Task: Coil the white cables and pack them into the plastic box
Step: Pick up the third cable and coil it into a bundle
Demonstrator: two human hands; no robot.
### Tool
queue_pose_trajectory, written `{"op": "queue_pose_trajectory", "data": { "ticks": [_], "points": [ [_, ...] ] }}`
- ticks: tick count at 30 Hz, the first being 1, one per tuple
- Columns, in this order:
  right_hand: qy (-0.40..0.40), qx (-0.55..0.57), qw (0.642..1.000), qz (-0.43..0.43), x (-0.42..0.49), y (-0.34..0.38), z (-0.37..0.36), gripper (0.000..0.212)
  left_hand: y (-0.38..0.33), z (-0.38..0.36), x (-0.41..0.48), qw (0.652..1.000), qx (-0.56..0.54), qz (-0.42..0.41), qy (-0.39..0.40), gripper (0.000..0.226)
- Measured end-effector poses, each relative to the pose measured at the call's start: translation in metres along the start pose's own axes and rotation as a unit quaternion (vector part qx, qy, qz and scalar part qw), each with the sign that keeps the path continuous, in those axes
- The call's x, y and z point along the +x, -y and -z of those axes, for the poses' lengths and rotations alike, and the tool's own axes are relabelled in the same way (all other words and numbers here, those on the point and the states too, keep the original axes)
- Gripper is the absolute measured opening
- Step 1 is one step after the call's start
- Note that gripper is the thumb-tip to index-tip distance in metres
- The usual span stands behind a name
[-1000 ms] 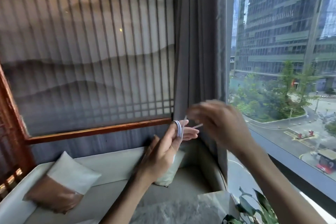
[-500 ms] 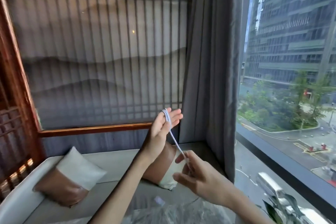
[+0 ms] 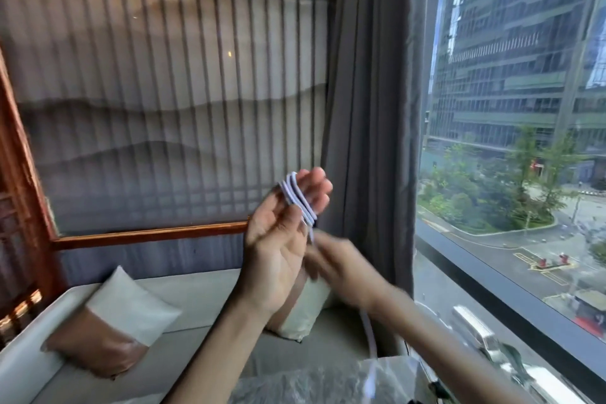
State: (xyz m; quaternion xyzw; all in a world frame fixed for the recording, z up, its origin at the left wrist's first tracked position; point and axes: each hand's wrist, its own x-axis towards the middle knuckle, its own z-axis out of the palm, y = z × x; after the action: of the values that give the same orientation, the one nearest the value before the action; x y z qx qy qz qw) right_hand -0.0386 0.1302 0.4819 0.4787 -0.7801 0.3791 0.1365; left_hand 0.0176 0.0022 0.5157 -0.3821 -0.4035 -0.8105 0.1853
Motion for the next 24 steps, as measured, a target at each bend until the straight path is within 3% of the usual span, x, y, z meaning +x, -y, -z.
{"op": "queue_pose_trajectory", "data": {
  "ticks": [2, 4, 7, 10, 14, 18, 22, 24],
  "points": [
    [0.081, -0.088, 0.993, -0.01, -0.022, 0.005, -0.021, 0.01, -0.003, 0.019, 0.013, 0.991, 0.121, -0.02, -0.044, 0.036],
    [0.118, -0.211, 0.97, -0.013, -0.039, 0.015, -0.022, 0.014, -0.003, 0.04, 0.016, 0.942, 0.334, 0.003, -0.032, 0.035],
    [0.005, -0.351, 0.932, 0.085, -0.032, 0.037, 0.025, 0.015, 0.011, 0.055, -0.012, 0.869, 0.479, 0.104, 0.061, 0.033],
    [-0.106, -0.385, 0.906, 0.141, 0.003, 0.048, 0.081, 0.023, 0.023, 0.036, -0.042, 0.877, 0.454, 0.104, 0.121, 0.03],
    [-0.15, -0.149, 0.973, 0.09, 0.035, 0.031, 0.096, 0.019, 0.015, 0.007, -0.039, 0.95, 0.271, 0.102, 0.117, 0.036],
    [-0.209, -0.083, 0.97, 0.096, 0.033, 0.003, 0.086, 0.018, 0.014, 0.008, -0.041, 0.96, 0.214, 0.137, 0.117, 0.04],
    [-0.114, 0.022, 0.991, -0.059, 0.027, -0.008, 0.044, 0.019, 0.007, 0.012, -0.034, 0.978, 0.121, 0.113, 0.129, 0.043],
    [-0.056, -0.009, 0.995, -0.076, 0.011, -0.009, 0.014, 0.02, 0.005, 0.022, -0.025, 0.989, 0.093, 0.092, 0.068, 0.043]
  ]
}}
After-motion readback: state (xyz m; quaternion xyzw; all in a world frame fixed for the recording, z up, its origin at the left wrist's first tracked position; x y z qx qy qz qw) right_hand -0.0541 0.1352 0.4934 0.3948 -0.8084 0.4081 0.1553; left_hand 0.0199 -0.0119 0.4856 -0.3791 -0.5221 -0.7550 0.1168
